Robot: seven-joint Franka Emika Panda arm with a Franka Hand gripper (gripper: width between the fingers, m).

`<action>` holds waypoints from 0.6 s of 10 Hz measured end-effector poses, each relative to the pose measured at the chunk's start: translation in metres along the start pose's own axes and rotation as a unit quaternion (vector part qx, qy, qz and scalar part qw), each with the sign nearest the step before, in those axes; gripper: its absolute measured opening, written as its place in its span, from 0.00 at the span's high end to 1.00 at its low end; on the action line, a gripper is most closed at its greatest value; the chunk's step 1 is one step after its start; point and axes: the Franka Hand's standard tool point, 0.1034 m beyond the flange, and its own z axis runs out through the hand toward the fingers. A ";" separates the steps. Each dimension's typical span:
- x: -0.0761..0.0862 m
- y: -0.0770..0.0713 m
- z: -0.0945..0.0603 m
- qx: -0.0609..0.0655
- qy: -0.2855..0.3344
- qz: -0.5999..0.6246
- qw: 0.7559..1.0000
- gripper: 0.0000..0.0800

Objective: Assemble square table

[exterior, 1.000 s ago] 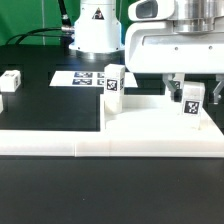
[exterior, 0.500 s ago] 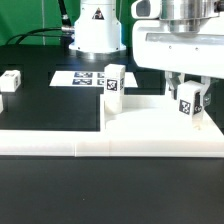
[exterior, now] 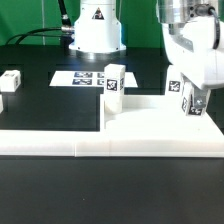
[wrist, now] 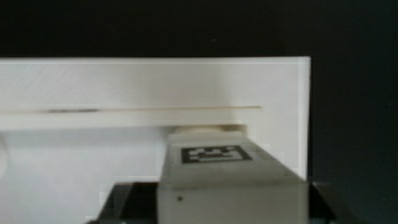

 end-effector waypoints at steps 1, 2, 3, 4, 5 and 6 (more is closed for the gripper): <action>0.000 0.000 0.000 0.000 0.000 -0.006 1.000 0.63; 0.001 0.001 0.001 -0.002 0.002 -0.056 0.998 0.63; 0.004 0.002 0.003 -0.003 0.003 -0.133 0.991 0.42; 0.009 0.002 0.004 -0.003 0.004 -0.200 0.980 0.24; 0.010 0.003 0.005 -0.003 0.008 -0.274 0.962 0.20; 0.008 0.004 0.006 -0.005 0.011 -0.341 0.940 0.20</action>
Offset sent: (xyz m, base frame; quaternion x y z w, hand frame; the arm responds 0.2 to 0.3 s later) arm -0.0061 -0.0079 -0.0094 0.0063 -0.0127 -0.3138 0.9494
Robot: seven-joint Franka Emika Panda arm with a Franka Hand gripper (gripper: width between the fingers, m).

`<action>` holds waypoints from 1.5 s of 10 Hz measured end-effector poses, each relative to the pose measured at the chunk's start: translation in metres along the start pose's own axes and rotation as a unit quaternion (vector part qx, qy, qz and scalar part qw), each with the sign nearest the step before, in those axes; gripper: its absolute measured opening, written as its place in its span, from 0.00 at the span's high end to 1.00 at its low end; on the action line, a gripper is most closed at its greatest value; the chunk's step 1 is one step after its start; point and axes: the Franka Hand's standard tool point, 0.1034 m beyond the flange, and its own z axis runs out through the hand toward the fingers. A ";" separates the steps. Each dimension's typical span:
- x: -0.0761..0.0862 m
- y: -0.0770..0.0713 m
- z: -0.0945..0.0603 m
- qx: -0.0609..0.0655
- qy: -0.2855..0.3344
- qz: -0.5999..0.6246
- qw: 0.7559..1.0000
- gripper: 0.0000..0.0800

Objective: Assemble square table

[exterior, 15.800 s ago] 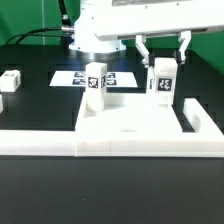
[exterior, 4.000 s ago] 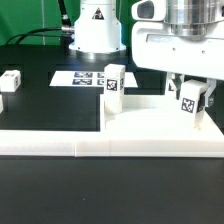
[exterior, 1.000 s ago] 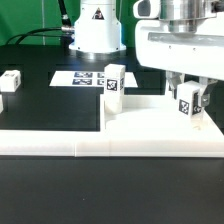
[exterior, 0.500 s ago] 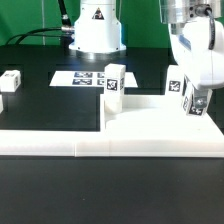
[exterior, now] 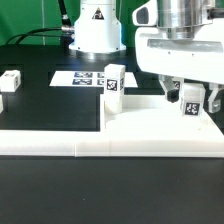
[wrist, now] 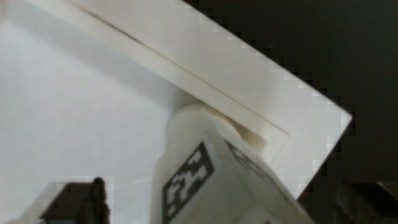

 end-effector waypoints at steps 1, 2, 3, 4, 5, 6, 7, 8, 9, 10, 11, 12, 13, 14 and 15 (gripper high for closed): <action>0.001 0.000 0.000 0.000 0.000 -0.016 1.000 0.19; 0.002 0.001 0.000 0.000 0.001 -0.043 0.999 0.19; 0.002 0.001 0.000 -0.001 0.001 -0.088 0.996 0.19; 0.002 0.001 0.000 -0.001 0.001 -0.126 0.992 0.19; 0.003 0.001 -0.003 -0.017 0.000 -0.226 0.974 0.19; 0.003 -0.001 -0.007 -0.024 0.005 -0.313 0.949 0.19; 0.002 -0.002 -0.007 -0.027 0.006 -0.365 0.931 0.19; 0.004 0.000 -0.006 -0.028 0.005 -0.375 0.926 0.19; 0.004 0.000 -0.006 -0.027 0.005 -0.358 0.933 0.19; 0.004 0.000 -0.006 -0.028 0.005 -0.359 0.933 0.35; 0.004 0.000 -0.006 -0.028 0.005 -0.358 0.933 0.53; 0.003 0.000 -0.006 -0.026 0.006 -0.313 0.949 0.53; 0.003 0.000 -0.006 -0.026 0.007 -0.278 0.960 0.64; 0.003 -0.001 -0.006 -0.026 0.009 -0.225 0.974 0.64; 0.002 -0.001 -0.006 -0.030 0.013 -0.154 0.988 0.64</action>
Offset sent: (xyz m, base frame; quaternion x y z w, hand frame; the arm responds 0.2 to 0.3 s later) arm 0.0000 0.0000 0.0000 0.0000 0.0000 -0.1938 0.9810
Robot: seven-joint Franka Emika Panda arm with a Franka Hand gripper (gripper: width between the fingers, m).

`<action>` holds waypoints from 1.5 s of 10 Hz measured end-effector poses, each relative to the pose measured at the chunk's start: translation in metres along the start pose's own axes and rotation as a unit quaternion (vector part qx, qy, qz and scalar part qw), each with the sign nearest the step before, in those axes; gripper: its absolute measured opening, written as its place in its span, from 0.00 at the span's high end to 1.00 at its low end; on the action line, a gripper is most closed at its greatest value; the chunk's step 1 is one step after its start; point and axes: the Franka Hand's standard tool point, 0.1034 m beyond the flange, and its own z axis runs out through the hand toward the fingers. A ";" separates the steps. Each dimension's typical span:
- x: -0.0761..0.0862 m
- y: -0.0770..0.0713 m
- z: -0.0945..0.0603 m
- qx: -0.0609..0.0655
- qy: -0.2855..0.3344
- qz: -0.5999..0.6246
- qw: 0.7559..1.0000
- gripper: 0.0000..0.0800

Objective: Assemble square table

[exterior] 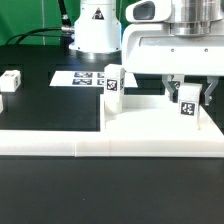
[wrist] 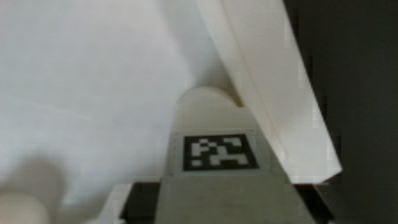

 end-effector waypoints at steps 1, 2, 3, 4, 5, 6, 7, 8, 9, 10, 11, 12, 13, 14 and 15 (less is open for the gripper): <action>-0.001 -0.001 -0.001 -0.006 -0.001 0.062 0.998 0.64; -0.001 -0.002 -0.002 -0.009 0.000 0.135 0.991 0.64; -0.001 -0.001 -0.002 -0.006 -0.002 0.195 0.981 0.64; 0.000 -0.001 -0.001 -0.001 -0.006 0.286 0.958 0.64; 0.000 -0.001 -0.002 0.001 -0.010 0.346 0.938 0.64; 0.000 -0.002 -0.002 0.000 -0.014 0.403 0.915 0.64; -0.001 -0.003 -0.002 0.004 -0.019 0.463 0.886 0.64; -0.002 -0.004 -0.001 0.005 -0.021 0.510 0.860 0.64; -0.004 -0.003 0.000 0.003 -0.021 0.526 0.850 0.64; -0.006 -0.001 0.002 -0.002 -0.022 0.537 0.843 0.64; -0.006 -0.001 0.002 -0.001 -0.022 0.520 0.854 0.64; -0.007 -0.002 0.002 -0.001 -0.022 0.521 0.853 0.64; -0.006 -0.002 0.001 -0.002 -0.020 0.489 0.872 0.44; -0.007 -0.003 0.001 -0.005 -0.012 0.380 0.925 0.28; -0.011 -0.006 0.001 -0.005 -0.012 0.309 0.951 0.28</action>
Offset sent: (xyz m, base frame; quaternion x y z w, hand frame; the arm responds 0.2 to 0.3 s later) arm 0.0143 0.0014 0.0082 0.0716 0.0114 0.4506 0.8898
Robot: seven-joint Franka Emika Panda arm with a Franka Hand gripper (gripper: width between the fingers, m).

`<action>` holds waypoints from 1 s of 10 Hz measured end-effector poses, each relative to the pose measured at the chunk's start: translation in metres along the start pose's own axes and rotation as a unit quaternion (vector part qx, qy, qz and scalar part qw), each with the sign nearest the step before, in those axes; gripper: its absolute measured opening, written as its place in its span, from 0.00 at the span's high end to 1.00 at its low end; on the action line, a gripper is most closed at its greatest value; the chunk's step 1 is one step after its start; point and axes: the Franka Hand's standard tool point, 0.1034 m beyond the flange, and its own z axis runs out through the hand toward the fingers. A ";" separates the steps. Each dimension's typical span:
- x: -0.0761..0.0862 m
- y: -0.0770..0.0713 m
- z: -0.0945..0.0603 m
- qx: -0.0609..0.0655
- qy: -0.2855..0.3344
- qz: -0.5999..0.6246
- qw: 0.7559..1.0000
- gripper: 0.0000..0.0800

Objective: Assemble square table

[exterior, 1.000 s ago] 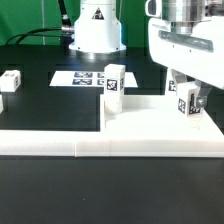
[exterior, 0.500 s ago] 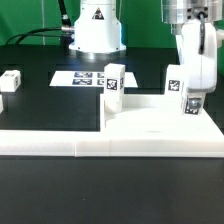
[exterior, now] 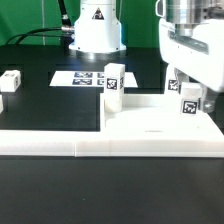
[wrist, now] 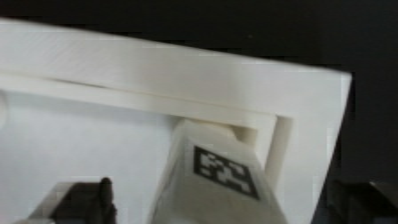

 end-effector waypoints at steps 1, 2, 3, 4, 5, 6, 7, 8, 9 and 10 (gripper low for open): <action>0.000 0.000 0.000 0.000 -0.001 -0.015 1.000 0.20; 0.001 0.000 0.000 0.000 0.000 -0.061 0.998 0.19; 0.001 0.000 0.000 0.000 0.000 -0.089 0.996 0.19; 0.002 0.000 0.000 0.000 0.000 -0.135 0.991 0.19; 0.002 0.000 0.000 0.000 0.000 -0.173 0.985 0.19; 0.002 0.002 0.000 -0.010 0.003 -0.238 0.971 0.19; 0.003 0.000 -0.001 -0.015 0.011 -0.323 0.946 0.19; 0.005 0.000 -0.002 -0.017 0.012 -0.396 0.918 0.19; 0.007 0.000 -0.003 -0.017 0.012 -0.430 0.903 0.19; 0.010 0.000 -0.003 -0.017 0.012 -0.480 0.877 0.19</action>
Offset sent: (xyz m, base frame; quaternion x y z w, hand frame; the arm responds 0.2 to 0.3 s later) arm 0.0000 0.0000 0.0000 0.0000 0.0000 -0.1938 0.9810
